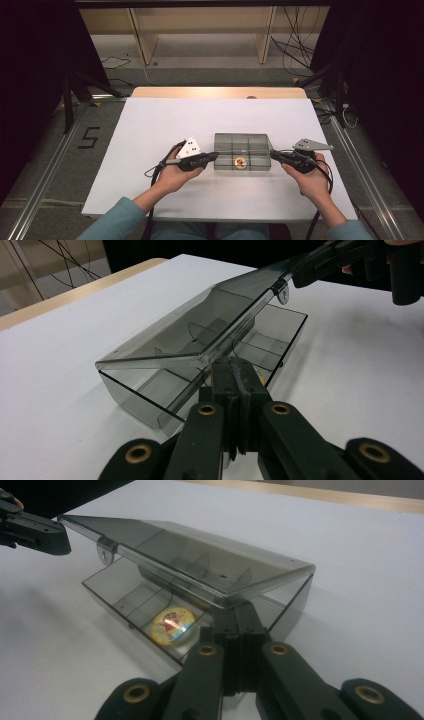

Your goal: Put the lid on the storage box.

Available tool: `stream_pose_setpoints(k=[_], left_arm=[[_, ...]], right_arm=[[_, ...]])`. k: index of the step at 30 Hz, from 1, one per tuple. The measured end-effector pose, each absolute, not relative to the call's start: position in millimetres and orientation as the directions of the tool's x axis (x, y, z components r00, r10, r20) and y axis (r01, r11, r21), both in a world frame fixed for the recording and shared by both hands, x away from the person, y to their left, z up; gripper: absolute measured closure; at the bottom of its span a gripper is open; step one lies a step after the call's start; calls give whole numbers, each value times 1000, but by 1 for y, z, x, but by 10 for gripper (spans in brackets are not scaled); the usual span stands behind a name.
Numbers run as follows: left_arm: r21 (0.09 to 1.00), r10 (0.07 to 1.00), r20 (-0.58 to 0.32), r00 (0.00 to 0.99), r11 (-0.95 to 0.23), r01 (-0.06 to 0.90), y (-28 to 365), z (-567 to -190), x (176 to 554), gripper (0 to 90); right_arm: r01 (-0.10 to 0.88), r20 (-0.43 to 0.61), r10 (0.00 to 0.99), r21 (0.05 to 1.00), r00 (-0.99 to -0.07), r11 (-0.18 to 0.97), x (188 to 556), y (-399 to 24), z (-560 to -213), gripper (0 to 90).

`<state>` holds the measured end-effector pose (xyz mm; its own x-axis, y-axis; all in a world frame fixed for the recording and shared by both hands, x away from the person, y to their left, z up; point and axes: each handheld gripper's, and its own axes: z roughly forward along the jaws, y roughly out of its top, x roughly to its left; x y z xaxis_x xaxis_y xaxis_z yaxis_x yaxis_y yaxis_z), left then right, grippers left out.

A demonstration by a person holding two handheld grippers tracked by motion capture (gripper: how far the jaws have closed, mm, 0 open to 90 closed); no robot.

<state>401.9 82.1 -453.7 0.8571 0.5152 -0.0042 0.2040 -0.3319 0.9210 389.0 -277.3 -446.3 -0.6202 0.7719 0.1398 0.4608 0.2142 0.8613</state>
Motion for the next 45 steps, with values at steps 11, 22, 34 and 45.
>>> stream_pose_setpoints(k=[11,22,34,45], left_arm=[[915,510,3,860,-348,203,81,-456,401,892],[911,503,8,864,-359,201,80,-458,399,892],[906,496,11,868,-373,201,80,-461,397,891],[898,490,8,872,-386,209,79,-463,396,887]], right_arm=[[465,135,768,855,-626,229,387,-277,-448,900],[468,130,763,849,-633,244,386,-278,-449,900],[473,122,757,840,-641,265,386,-278,-452,900],[481,113,756,829,-644,285,384,-278,-454,900]])
